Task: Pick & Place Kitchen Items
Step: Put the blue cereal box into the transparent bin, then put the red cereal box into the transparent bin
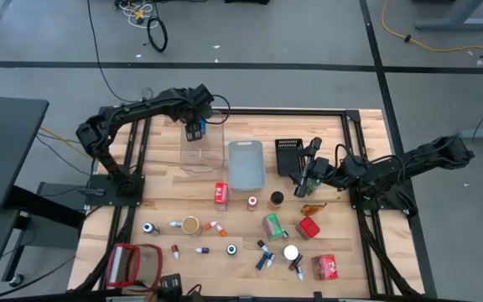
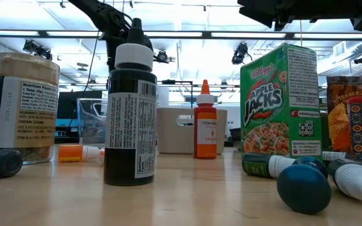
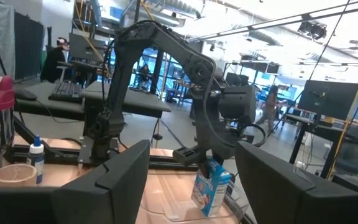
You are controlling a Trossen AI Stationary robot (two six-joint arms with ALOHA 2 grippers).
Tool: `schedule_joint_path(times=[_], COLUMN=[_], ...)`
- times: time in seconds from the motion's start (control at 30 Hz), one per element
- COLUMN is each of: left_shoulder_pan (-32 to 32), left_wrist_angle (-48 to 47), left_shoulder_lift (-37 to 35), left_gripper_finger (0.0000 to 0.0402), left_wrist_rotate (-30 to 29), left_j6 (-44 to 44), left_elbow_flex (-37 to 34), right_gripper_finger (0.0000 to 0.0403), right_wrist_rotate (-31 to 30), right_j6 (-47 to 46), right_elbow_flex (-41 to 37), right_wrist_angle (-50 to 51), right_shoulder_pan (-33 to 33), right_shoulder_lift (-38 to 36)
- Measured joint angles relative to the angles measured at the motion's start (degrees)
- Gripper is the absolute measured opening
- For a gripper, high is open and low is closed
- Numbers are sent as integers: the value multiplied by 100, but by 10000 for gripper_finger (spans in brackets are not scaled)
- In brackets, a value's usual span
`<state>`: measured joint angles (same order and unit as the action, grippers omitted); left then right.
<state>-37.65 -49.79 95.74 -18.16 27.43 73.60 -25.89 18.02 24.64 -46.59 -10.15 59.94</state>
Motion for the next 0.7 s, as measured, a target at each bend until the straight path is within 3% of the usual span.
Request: schedule_joint_path(times=[0.2, 0.4, 0.5, 0.7], left_shoulder_pan=[109, 397, 562, 913], left_wrist_angle=[-27, -148, -253, -366], left_shoulder_lift=[-7, -7, -7, -80], left_gripper_finger=[230, 259, 264, 260], left_wrist_rotate=[-154, -1421, -1779, -1643], left_j6=[7, 176, 430, 74], left_elbow_flex=[0, 0, 0, 290], right_gripper_finger=[249, 249, 249, 249], right_wrist_rotate=[1, 2, 2, 4], right_j6=[0, 0, 0, 0], right_elbow_flex=[0, 0, 0, 0], right_wrist_angle=[0, -4, -7, 2], right_shoulder_pan=[0, 0, 0, 0], right_shoulder_lift=[0, 0, 0, 0])
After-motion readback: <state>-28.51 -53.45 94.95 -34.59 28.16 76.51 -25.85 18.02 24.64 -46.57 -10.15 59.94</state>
